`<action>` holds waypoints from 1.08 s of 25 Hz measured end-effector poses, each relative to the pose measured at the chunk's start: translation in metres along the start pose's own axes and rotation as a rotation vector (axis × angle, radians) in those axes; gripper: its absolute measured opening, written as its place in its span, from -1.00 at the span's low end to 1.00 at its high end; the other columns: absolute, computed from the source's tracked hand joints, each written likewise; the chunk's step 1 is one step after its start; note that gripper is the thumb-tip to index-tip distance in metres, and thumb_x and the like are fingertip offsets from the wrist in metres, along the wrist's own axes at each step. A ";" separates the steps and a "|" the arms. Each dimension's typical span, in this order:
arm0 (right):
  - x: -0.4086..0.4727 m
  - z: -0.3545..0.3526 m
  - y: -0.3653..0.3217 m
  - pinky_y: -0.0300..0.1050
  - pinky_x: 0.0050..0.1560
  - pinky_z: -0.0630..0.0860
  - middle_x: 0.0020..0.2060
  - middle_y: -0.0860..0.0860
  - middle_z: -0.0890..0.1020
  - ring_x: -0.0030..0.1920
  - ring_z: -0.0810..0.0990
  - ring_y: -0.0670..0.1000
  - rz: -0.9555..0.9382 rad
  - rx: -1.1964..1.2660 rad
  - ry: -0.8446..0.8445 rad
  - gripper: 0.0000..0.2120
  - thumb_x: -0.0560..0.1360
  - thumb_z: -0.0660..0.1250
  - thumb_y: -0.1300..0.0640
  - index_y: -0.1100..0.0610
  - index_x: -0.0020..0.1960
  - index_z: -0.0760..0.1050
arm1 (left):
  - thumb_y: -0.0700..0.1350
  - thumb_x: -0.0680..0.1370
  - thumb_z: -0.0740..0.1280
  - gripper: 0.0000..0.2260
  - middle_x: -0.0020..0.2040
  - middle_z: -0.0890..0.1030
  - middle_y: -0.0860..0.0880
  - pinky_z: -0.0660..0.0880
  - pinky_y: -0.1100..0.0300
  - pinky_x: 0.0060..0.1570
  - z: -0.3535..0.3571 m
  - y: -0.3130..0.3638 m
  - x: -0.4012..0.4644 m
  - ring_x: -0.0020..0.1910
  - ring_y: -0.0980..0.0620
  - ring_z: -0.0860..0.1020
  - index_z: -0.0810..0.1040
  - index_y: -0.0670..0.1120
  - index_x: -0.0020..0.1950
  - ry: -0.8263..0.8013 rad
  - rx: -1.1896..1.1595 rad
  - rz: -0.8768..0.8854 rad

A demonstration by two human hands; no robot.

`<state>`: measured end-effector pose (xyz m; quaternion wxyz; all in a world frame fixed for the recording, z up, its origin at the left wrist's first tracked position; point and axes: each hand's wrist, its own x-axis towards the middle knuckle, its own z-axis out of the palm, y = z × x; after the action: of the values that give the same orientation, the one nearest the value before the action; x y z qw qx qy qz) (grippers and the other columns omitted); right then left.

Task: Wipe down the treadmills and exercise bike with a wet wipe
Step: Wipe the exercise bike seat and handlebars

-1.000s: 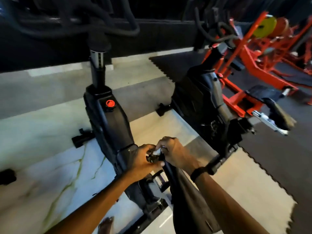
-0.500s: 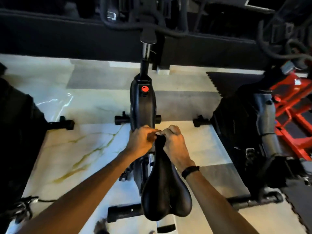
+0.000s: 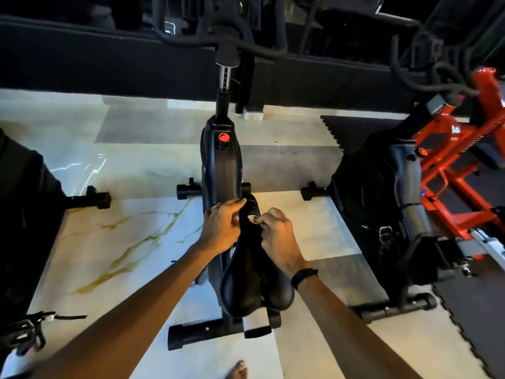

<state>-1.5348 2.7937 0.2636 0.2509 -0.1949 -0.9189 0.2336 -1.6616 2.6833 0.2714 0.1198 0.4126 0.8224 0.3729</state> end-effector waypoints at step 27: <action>-0.022 -0.095 0.065 -0.04 -0.07 0.60 -0.22 -0.08 0.68 -0.13 0.67 0.00 0.010 0.058 -0.696 -0.59 0.45 0.44 0.45 -0.09 -0.20 0.63 | -0.38 0.54 0.29 -0.69 0.01 0.73 -0.05 0.57 0.13 0.02 0.024 -0.002 -0.093 -0.01 -0.03 0.67 0.73 -0.07 0.08 0.218 -0.257 -0.311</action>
<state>-1.4495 2.8678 0.2942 -0.0730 -0.1010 -0.9414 0.3133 -1.5920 2.6232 0.2425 0.1377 0.2196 0.8300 0.4939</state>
